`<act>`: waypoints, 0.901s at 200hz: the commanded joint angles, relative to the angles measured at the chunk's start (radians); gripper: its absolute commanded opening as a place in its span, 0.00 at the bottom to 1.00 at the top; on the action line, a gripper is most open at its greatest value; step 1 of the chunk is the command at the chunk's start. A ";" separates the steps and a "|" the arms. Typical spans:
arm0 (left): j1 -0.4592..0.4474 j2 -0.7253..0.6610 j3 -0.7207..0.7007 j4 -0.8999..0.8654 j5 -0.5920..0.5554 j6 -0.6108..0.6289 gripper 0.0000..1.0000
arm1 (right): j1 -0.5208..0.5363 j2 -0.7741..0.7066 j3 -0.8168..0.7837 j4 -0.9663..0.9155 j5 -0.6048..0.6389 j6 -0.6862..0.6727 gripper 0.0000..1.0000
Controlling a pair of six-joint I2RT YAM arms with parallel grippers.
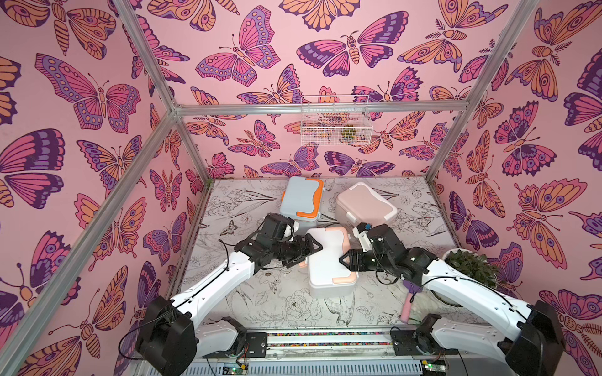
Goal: Open first aid kits and take out gauze
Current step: Open the lid of the first aid kit.
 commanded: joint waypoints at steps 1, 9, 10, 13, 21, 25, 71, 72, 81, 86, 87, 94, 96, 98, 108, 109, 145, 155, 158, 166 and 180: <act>-0.008 0.017 0.017 0.029 0.030 -0.001 0.93 | 0.005 0.025 0.005 -0.033 -0.028 -0.018 0.67; -0.009 0.014 0.013 0.049 0.047 -0.013 0.93 | 0.006 0.022 0.005 -0.023 -0.039 -0.017 0.69; -0.009 0.014 0.012 0.054 0.050 -0.015 0.93 | 0.006 0.022 0.004 -0.022 -0.042 -0.017 0.70; -0.008 0.012 0.010 0.066 0.059 -0.021 0.93 | 0.006 0.022 0.003 -0.017 -0.049 -0.014 0.70; -0.007 0.007 0.004 0.099 0.084 -0.039 0.93 | 0.006 0.021 0.000 -0.004 -0.064 -0.012 0.72; -0.008 0.005 0.000 0.111 0.095 -0.047 0.93 | 0.006 0.018 -0.002 0.004 -0.072 -0.009 0.73; -0.002 -0.023 -0.031 0.248 0.176 -0.132 0.94 | 0.005 0.020 -0.012 0.051 -0.119 0.012 0.76; -0.002 -0.022 -0.033 0.251 0.178 -0.133 0.94 | 0.005 0.020 -0.012 0.052 -0.121 0.013 0.76; -0.001 -0.023 -0.038 0.275 0.191 -0.150 0.94 | 0.006 0.019 -0.013 0.055 -0.122 0.017 0.77; -0.001 -0.023 -0.039 0.286 0.195 -0.157 0.94 | 0.005 0.018 -0.012 0.051 -0.119 0.017 0.78; 0.000 -0.023 -0.040 0.288 0.196 -0.158 0.94 | 0.006 0.018 -0.012 0.051 -0.118 0.016 0.78; 0.000 -0.025 -0.041 0.298 0.200 -0.165 0.94 | 0.006 0.013 -0.007 0.035 -0.104 0.016 0.81; 0.000 -0.025 -0.039 0.301 0.201 -0.167 0.94 | 0.006 0.011 -0.005 0.030 -0.097 0.016 0.81; 0.000 -0.025 -0.038 0.302 0.202 -0.169 0.94 | 0.006 0.007 -0.003 0.024 -0.091 0.017 0.83; 0.000 -0.027 -0.037 0.308 0.205 -0.175 0.94 | 0.006 -0.007 0.009 -0.014 -0.044 0.011 0.88; -0.001 -0.027 -0.036 0.309 0.206 -0.175 0.94 | 0.006 -0.009 0.011 -0.019 -0.039 0.010 0.89; -0.002 -0.026 -0.004 0.323 0.209 -0.191 0.94 | 0.006 -0.092 0.047 -0.111 0.055 -0.012 0.99; -0.006 -0.017 0.011 0.325 0.209 -0.191 0.94 | 0.006 -0.109 0.054 -0.120 0.060 -0.014 0.99; -0.009 -0.011 0.017 0.325 0.211 -0.192 0.94 | 0.006 -0.114 0.055 -0.121 0.060 -0.015 0.99; -0.014 -0.001 0.032 0.324 0.211 -0.191 0.94 | 0.006 -0.127 0.058 -0.124 0.061 -0.014 0.99; -0.033 0.018 0.064 0.326 0.208 -0.190 0.94 | 0.007 -0.153 0.059 -0.128 0.067 -0.014 0.99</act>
